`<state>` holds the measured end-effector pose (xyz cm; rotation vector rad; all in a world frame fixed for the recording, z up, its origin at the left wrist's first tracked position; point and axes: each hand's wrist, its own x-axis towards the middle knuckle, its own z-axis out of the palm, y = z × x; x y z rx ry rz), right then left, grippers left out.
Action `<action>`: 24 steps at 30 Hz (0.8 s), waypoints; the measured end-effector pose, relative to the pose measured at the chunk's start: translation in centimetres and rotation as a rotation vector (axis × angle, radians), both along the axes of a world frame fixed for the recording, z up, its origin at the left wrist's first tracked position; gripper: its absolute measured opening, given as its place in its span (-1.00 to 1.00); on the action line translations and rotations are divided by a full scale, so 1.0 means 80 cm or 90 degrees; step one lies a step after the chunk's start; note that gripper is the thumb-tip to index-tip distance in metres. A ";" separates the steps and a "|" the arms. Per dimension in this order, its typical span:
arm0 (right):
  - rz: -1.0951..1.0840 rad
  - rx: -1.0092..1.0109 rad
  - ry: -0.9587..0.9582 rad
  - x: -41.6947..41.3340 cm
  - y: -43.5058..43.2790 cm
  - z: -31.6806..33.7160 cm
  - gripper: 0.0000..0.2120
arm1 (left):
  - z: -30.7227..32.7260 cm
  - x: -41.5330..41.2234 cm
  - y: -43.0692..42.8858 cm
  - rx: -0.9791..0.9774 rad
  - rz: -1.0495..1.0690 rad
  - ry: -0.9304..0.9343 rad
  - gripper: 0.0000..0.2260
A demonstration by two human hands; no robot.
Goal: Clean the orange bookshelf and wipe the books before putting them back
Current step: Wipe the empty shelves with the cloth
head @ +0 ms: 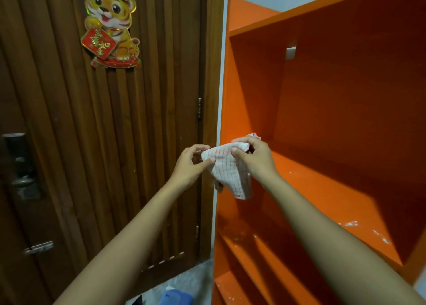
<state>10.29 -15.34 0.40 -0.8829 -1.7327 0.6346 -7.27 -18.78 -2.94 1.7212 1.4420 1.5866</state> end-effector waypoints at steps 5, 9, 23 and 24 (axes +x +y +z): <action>-0.048 0.040 0.035 0.029 0.011 0.017 -0.86 | 0.008 0.034 0.027 0.022 -0.055 0.023 -0.77; -0.104 0.042 0.091 0.055 0.019 0.029 -0.88 | 0.024 0.064 0.050 0.080 -0.117 0.002 -0.85; -0.357 0.071 0.071 0.120 0.065 0.045 -0.81 | 0.052 0.145 0.160 0.214 -0.212 -0.080 -0.85; -0.372 0.075 0.039 0.122 0.067 0.047 -0.78 | 0.056 0.147 0.169 0.221 -0.227 -0.087 -0.85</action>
